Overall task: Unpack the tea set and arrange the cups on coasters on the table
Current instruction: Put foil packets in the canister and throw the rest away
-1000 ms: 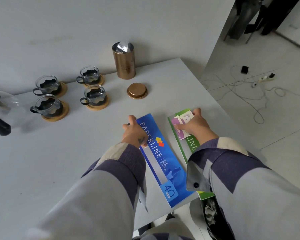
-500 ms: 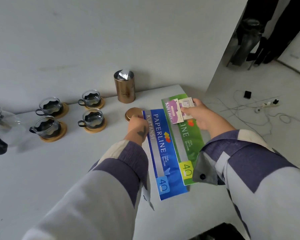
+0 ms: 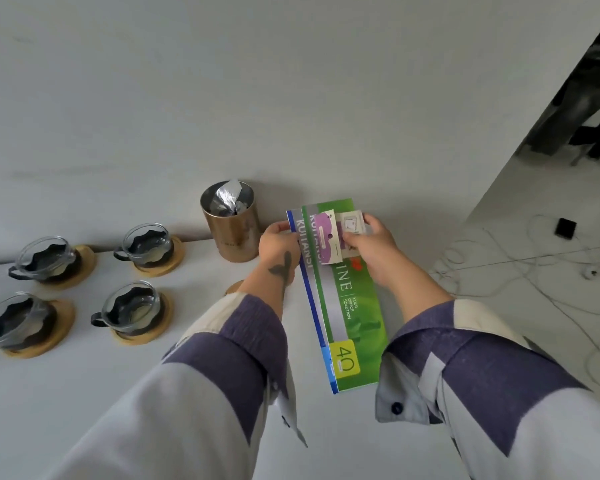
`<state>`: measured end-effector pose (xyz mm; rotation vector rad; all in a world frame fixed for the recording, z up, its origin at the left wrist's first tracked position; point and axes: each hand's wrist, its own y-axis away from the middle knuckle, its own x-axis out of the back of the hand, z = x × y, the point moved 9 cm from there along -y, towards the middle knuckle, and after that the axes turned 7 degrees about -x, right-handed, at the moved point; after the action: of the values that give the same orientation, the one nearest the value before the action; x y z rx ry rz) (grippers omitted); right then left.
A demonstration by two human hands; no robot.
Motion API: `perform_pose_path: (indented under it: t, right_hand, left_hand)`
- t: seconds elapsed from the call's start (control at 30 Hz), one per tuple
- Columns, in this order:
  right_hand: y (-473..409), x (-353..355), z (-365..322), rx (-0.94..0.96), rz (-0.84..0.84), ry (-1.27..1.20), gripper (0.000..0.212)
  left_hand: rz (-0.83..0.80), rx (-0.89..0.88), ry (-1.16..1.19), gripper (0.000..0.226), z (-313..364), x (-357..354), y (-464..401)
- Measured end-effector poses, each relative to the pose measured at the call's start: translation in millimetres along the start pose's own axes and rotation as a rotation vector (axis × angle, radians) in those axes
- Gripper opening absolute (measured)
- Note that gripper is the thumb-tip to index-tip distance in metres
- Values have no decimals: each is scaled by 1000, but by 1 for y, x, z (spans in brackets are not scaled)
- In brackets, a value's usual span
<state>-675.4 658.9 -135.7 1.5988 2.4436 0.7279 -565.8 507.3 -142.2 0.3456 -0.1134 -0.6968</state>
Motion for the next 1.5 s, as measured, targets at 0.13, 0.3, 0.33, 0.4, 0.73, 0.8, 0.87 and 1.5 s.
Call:
perform_pose_path:
  t: [0.13,0.3,0.33,0.4,0.73,0.8,0.87,1.5]
  right_hand:
    - [-33,-10,-7,20,48,-27,50]
    - [-53,-32,-1,43,90,95,31]
    - [-55,-35,3,47,101,118,26]
    - [-58,-37,10,38,138,154,20]
    - [-58,-34,5,24,363,590,37]
    - [-53,-34,5,9,409,656,39]
    - [-51,-35,6,1,419,685,42]
    - [-27,-3,20,-125,385,856,29]
  left_hand:
    - [-30,-95,-104,18,1,-11,-23]
    - [-66,-58,-247,24,-14,-15,-34]
    - [-75,-42,-251,24,-16,-15,-35]
    - [-94,-22,-217,19,-20,-17,-36]
    - [-30,-41,-138,20,-19,-22,-32]
    - [-21,-40,-178,23,-20,-24,-29]
    - [-16,-53,-288,24,-20,-25,-28]
    - [-69,-19,-799,23,-34,-21,8]
